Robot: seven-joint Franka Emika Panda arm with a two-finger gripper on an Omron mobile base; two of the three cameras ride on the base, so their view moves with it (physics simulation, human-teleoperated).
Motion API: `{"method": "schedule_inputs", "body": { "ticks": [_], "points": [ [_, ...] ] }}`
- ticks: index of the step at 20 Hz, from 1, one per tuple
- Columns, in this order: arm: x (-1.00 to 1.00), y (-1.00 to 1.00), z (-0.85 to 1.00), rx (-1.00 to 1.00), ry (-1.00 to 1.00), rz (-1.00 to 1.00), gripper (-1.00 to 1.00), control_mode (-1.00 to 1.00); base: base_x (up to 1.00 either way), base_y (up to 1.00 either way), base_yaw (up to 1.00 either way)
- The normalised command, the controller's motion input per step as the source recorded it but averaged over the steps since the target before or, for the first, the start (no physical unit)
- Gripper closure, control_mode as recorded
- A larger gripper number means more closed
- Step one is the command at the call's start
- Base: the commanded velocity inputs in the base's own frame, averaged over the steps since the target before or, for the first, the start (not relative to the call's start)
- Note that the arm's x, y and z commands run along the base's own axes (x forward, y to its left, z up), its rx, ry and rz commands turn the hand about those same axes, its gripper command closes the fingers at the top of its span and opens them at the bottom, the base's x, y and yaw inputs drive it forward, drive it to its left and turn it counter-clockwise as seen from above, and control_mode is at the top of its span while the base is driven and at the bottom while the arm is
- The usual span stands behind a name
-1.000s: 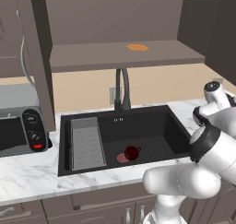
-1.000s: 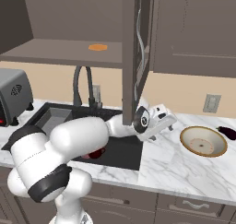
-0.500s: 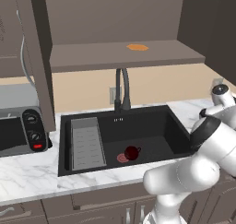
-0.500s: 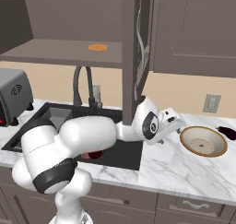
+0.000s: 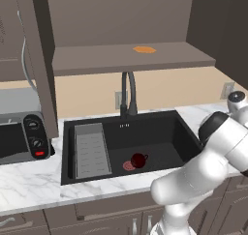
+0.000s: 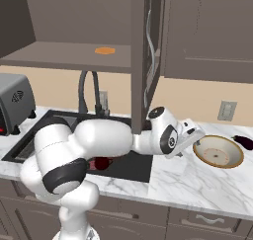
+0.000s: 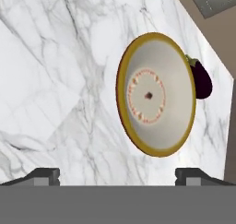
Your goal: Pick the mug and place it in the sink. Pick the bowl and place it in the open cabinet and then close the cabinet.
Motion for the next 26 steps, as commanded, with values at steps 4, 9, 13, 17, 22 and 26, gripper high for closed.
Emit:
{"method": "schedule_inputs", "body": {
  "ticks": [4,9,13,17,22,26],
  "points": [
    [0.07,-0.05,-0.21,0.00,0.00,0.03,-1.00,-1.00,0.00,0.00,0.00],
    [0.15,-0.07,-0.15,0.00,0.00,0.03,-1.00,-1.00,0.00,0.00,0.00],
    [0.25,-0.03,-0.12,0.00,0.00,0.02,-1.00,-1.00,0.00,0.00,0.00],
    [0.28,-0.06,-0.17,0.00,0.00,0.03,-1.00,-1.00,0.00,0.00,0.00],
    [0.28,-0.09,-0.22,0.00,0.00,0.04,-1.00,-1.00,0.00,0.00,0.00],
    [0.26,-0.21,-0.13,0.00,0.00,0.05,-1.00,-1.00,0.00,0.00,0.00]
  ]
}}
